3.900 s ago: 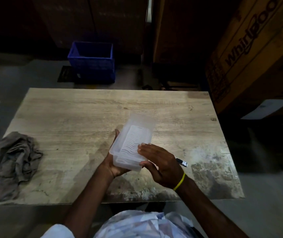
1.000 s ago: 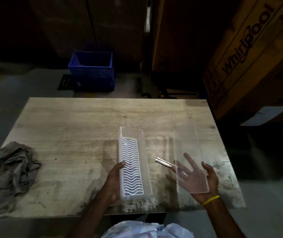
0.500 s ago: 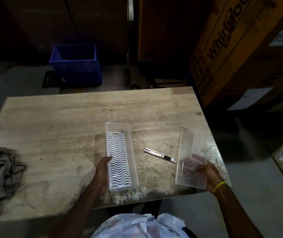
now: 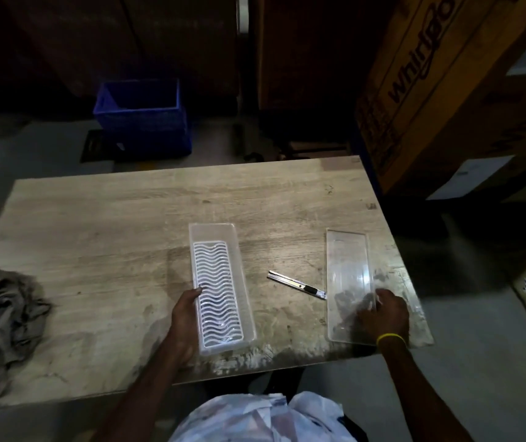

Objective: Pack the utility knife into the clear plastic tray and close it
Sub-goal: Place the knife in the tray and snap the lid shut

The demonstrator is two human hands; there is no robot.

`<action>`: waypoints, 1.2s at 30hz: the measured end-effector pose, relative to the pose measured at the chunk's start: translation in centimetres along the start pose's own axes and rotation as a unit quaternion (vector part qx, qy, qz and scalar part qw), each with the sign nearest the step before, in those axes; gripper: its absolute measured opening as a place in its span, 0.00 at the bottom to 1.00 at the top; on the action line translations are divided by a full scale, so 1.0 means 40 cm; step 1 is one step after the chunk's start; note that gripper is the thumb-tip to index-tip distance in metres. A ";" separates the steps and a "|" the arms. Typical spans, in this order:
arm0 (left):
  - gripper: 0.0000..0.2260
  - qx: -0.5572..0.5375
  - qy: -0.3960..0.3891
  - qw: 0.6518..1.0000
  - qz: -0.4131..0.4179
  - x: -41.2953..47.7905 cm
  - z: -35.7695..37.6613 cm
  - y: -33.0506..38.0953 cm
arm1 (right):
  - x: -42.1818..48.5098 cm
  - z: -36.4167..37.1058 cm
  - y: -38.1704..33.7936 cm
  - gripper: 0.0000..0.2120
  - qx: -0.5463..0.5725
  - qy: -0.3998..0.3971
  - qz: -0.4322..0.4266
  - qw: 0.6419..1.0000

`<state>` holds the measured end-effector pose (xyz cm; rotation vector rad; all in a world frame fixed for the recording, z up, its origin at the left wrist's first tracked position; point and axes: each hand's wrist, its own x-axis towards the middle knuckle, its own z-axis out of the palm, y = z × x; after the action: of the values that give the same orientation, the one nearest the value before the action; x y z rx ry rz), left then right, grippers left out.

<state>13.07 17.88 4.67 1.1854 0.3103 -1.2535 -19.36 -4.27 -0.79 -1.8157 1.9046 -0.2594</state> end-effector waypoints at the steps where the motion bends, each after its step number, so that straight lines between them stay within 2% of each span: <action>1: 0.35 -0.002 0.004 1.000 0.011 -0.002 -0.003 0.001 | -0.007 0.006 -0.011 0.19 0.011 0.015 -0.007 1.000; 3: 0.49 -0.002 0.010 1.000 0.020 -0.003 -0.008 0.002 | -0.023 0.021 -0.046 0.19 0.045 0.025 -0.056 0.997; 4: 0.51 -0.003 0.011 1.000 0.024 -0.005 -0.009 0.003 | -0.031 0.034 -0.065 0.18 0.056 0.024 -0.102 0.993; 7: 0.45 -0.018 0.007 1.000 0.023 -0.014 -0.009 0.004 | -0.051 0.087 -0.119 0.15 0.067 -0.004 -0.203 0.977; 9: 0.43 -0.018 0.011 0.999 0.027 -0.014 -0.009 0.006 | -0.064 0.105 -0.161 0.15 0.066 -0.045 -0.204 0.976; 13: 0.26 -0.019 0.025 0.999 0.027 -0.012 -0.017 0.012 | -0.072 0.117 -0.220 0.15 -0.005 -0.110 -0.215 0.970; 16: 0.21 -0.024 0.015 1.000 0.002 -0.014 -0.027 0.017 | -0.075 0.118 -0.241 0.09 -0.094 -0.126 -0.225 0.962; 21: 0.17 -0.039 -0.001 0.999 -0.018 -0.021 -0.044 0.012 | -0.074 0.132 -0.247 0.09 -0.144 -0.125 -0.231 0.954; 22: 0.19 -0.044 0.003 0.999 -0.009 -0.027 -0.047 0.013 | -0.076 0.131 -0.249 0.09 -0.145 -0.128 -0.236 0.952; 24: 0.32 -0.040 0.004 0.999 -0.008 -0.024 -0.055 0.007 | -0.078 0.129 -0.253 0.08 -0.134 -0.130 -0.235 0.954; 25: 0.35 -0.035 0.005 0.999 -0.007 -0.026 -0.055 0.006 | -0.079 0.129 -0.256 0.07 -0.130 -0.132 -0.233 0.955; 28: 0.27 -0.045 0.013 0.999 -0.004 -0.036 -0.054 0.008 | -0.081 0.130 -0.264 0.06 -0.136 -0.138 -0.225 0.955; 32: 0.28 -0.060 0.017 0.998 0.001 -0.041 -0.037 0.011 | -0.073 0.122 -0.278 0.07 -0.112 -0.168 -0.166 0.965; 35: 0.40 -0.055 0.022 0.998 0.006 -0.041 -0.031 0.017 | -0.073 0.109 -0.282 0.09 -0.083 -0.192 -0.115 0.971; 36: 0.39 -0.056 0.017 0.998 0.006 -0.041 -0.030 0.019 | -0.075 0.104 -0.284 0.11 -0.066 -0.200 -0.094 0.973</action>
<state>13.60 19.67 5.78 1.1115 0.3928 -1.1907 -7.42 -1.62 1.51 -1.9611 1.5048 0.1671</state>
